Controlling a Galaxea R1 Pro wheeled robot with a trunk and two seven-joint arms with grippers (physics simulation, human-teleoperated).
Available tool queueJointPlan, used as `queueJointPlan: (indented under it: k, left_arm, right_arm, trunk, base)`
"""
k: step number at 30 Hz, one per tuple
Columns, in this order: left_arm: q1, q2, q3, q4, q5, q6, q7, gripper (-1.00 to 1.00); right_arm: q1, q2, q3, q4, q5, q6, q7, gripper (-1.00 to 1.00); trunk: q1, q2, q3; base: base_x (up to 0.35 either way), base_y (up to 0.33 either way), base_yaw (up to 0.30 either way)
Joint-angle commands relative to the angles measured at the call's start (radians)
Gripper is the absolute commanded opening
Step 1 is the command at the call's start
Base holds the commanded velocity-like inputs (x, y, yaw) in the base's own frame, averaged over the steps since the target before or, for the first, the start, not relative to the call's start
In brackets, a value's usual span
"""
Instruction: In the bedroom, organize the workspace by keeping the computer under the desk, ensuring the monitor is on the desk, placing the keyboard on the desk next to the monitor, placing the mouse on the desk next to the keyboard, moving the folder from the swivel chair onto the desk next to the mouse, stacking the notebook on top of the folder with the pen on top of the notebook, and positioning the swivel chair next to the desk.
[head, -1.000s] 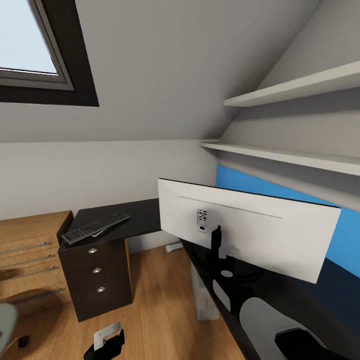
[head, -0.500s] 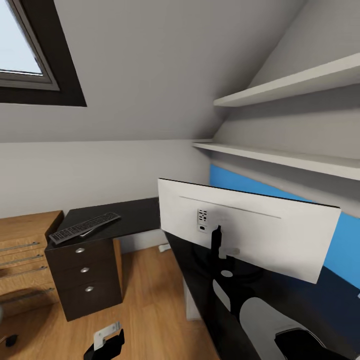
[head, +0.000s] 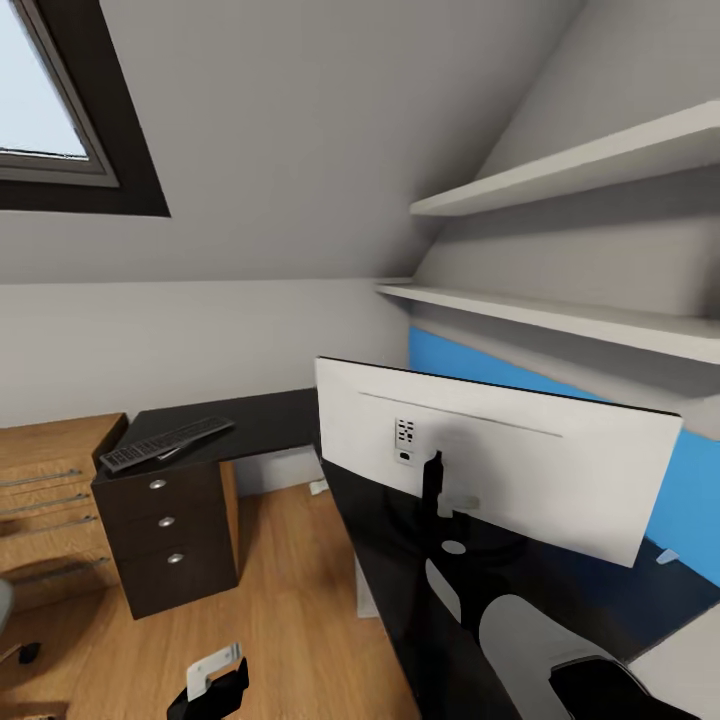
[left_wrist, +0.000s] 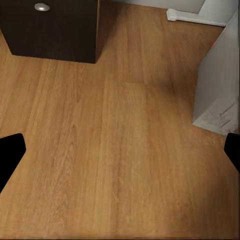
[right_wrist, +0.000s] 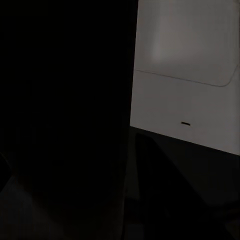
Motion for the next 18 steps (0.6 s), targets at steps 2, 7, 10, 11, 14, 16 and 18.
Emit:
queueJointPlan:
  k: [2, 7, 10, 11, 14, 16, 18]
  left_arm:
    - [0.0, 0.0, -0.002, 0.0, 0.006, -0.004, 0.004, 1.0]
    - [-0.001, 0.0, -0.002, 0.0, 0.005, -0.005, 0.005, 1.0]
    - [0.0, 0.0, -0.002, 0.0, 0.005, -0.005, 0.005, 1.0]
    - [0.0, 0.0, -0.002, 0.0, 0.005, -0.005, 0.005, 1.0]
    - [0.0, 0.0, -0.002, 0.0, 0.006, -0.004, 0.005, 1.0]
    - [-0.001, 0.0, -0.002, 0.0, 0.006, -0.004, 0.005, 1.0]
    - [0.0, 0.0, -0.001, 0.0, 0.006, -0.002, 0.005, 1.0]
  right_arm:
    - [-0.001, -0.001, 0.012, 0.001, -0.011, -0.005, -0.008, -1.0]
    - [-0.001, -0.001, 0.012, 0.002, -0.011, -0.005, -0.008, -1.0]
    - [-0.001, -0.001, 0.012, 0.002, -0.011, -0.005, -0.008, -1.0]
    - [-0.001, -0.001, 0.012, 0.003, -0.011, -0.005, -0.007, -1.0]
    - [-0.001, -0.001, 0.012, 0.004, -0.011, -0.005, -0.006, -1.0]
    - [-0.001, -0.001, 0.012, 0.004, -0.011, -0.005, -0.005, -1.0]
    - [-0.001, -0.001, 0.012, 0.003, -0.01, -0.006, -0.006, -1.0]
  trunk:
    - [0.0, -0.001, -0.001]
    - [0.0, -0.001, -0.001]
    - [0.0, -0.001, -0.001]
    - [0.0, -0.001, -0.001]
    - [0.0, -0.001, -0.001]
    - [0.0, -0.001, -0.001]
    - [0.0, -0.001, -0.001]
  base:
    - [-0.134, -0.185, 0.0]
    - [-0.032, -0.044, 0.001]
    - [-0.006, -0.008, 0.041]
    - [-0.002, -0.003, 0.096]
    - [-0.001, -0.002, 0.15]
    - [0.0, -0.001, 0.189]
    - [0.0, 0.0, 0.209]
